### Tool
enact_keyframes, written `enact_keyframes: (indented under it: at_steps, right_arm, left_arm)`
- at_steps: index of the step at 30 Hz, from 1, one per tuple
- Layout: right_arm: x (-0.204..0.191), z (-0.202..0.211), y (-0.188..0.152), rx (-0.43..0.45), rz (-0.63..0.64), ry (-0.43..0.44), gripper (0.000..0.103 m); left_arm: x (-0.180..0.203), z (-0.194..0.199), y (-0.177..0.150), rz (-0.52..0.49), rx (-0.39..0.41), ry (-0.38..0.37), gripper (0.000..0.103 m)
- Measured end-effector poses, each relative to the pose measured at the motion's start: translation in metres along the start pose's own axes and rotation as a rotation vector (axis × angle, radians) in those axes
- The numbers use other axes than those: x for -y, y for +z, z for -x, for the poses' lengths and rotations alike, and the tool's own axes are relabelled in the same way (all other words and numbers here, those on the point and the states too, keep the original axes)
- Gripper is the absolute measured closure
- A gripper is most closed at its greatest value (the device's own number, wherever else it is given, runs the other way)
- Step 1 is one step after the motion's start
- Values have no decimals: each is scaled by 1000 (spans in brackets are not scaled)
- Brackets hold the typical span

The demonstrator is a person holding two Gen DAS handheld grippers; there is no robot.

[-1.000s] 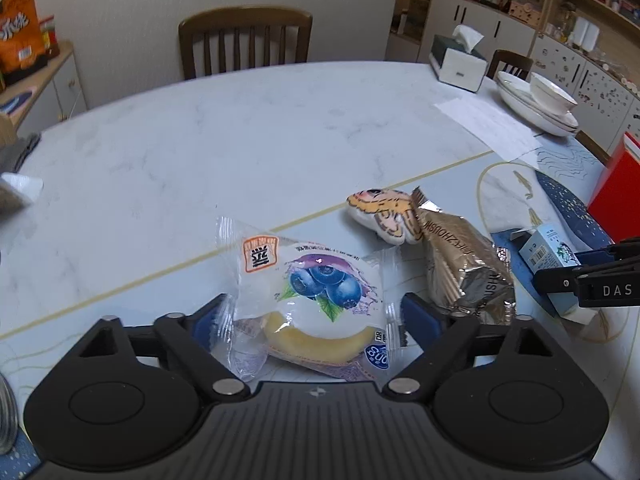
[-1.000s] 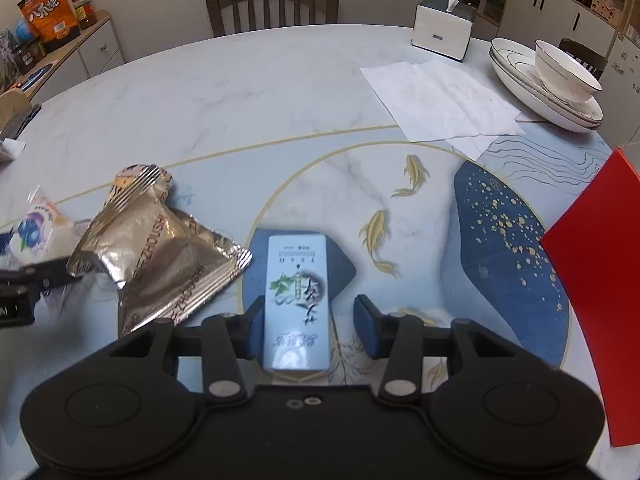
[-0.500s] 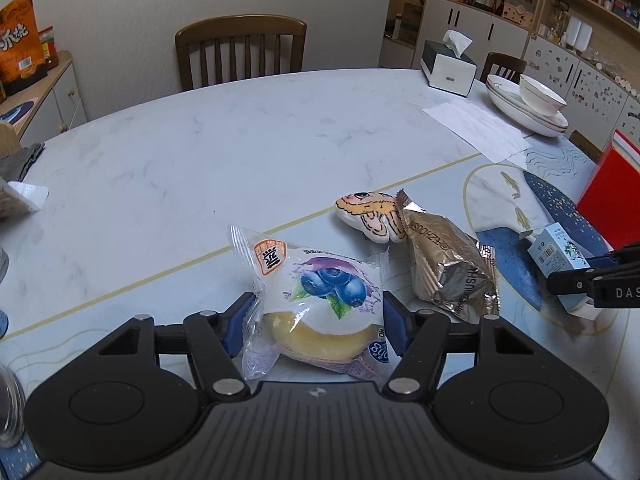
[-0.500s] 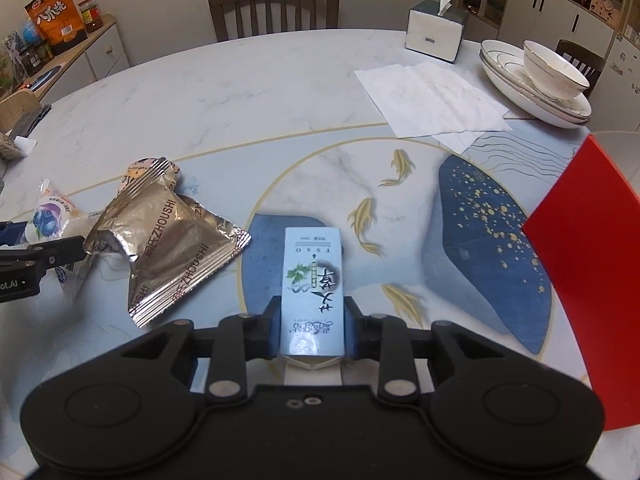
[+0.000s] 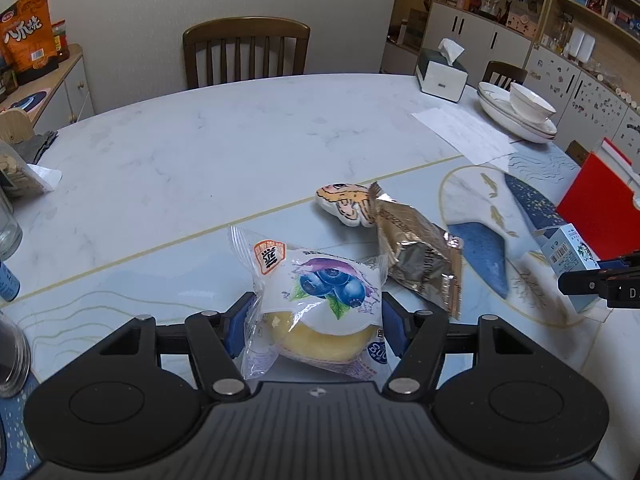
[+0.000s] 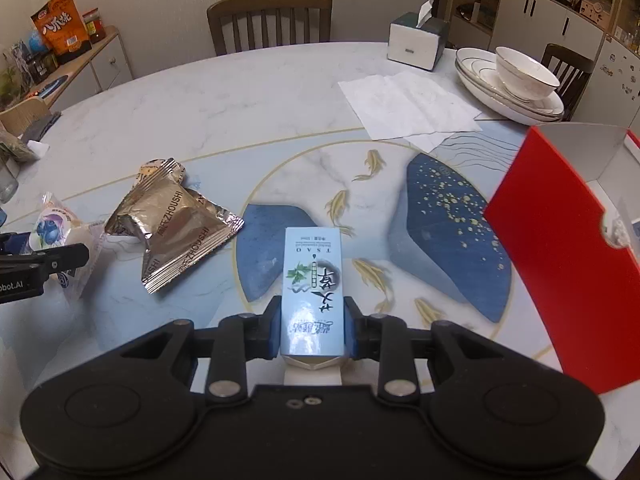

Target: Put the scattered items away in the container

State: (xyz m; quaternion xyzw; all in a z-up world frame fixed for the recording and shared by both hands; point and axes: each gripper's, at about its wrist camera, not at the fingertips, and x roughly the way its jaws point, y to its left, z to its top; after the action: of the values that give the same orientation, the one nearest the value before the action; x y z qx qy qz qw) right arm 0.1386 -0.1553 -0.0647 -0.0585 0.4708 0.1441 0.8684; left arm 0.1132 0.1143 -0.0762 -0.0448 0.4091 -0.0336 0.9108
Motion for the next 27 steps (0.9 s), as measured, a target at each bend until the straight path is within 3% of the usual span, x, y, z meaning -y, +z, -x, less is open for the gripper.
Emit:
enact_keyframes:
  at_steps: [12,27]
  right_arm:
    - [16,33,-17,20,-20,26,75]
    - [53,78,-29,66,-70,38,75]
  left_arm:
    - [25,31,-6,-17,30,-13,39]
    - [103,52,9,-108,76,-134,39]
